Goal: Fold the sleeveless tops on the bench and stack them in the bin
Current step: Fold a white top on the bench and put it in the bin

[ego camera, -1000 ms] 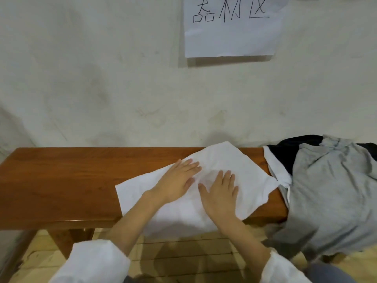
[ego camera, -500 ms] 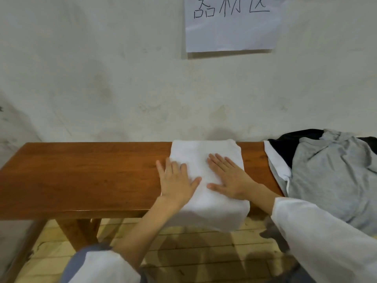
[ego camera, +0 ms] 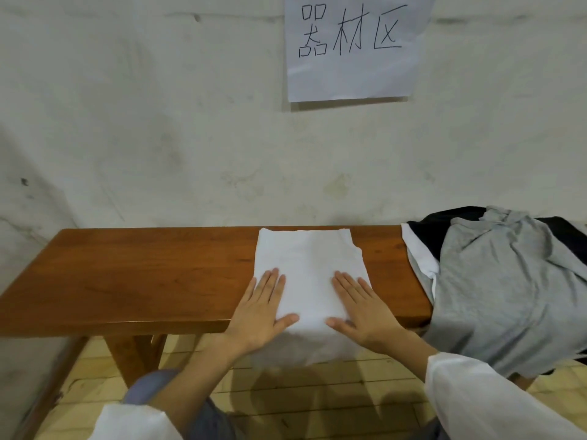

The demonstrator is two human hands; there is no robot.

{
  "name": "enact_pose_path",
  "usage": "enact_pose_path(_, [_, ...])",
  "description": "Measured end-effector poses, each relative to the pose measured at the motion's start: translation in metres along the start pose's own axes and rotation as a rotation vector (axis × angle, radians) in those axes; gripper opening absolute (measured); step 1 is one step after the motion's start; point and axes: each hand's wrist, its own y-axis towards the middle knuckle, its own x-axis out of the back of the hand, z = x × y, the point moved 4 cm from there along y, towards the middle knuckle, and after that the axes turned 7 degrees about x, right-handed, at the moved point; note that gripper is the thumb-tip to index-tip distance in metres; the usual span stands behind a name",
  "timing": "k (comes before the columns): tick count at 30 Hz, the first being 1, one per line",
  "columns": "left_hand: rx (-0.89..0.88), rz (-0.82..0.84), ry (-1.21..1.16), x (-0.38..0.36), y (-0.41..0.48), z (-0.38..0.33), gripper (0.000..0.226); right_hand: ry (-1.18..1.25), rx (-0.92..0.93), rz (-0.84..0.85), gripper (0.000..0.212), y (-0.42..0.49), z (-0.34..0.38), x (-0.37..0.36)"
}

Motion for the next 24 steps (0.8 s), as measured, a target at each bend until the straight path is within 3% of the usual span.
enact_pose_path(7, [0.098,0.012,0.147,0.002,-0.026,-0.005,0.072,-0.043,-0.016,0.028,0.072,-0.011,0.01,-0.001])
enact_pose_path(12, [0.056,0.054,0.183,0.008,-0.029,-0.008,0.062,-0.009,-0.033,0.034,0.062,-0.013,0.013,0.004])
enact_pose_path(15, [0.03,0.088,0.036,0.029,-0.034,-0.009,0.055,0.079,-0.081,0.048,0.054,-0.018,0.016,0.015])
enact_pose_path(19, [0.054,0.217,-0.273,0.073,-0.031,0.002,0.023,0.239,-0.111,-0.004,0.033,-0.024,0.024,0.048])
enact_pose_path(24, [0.002,0.255,-0.32,0.136,-0.023,0.009,0.027,0.345,-0.154,0.034,0.014,-0.02,0.017,0.107])
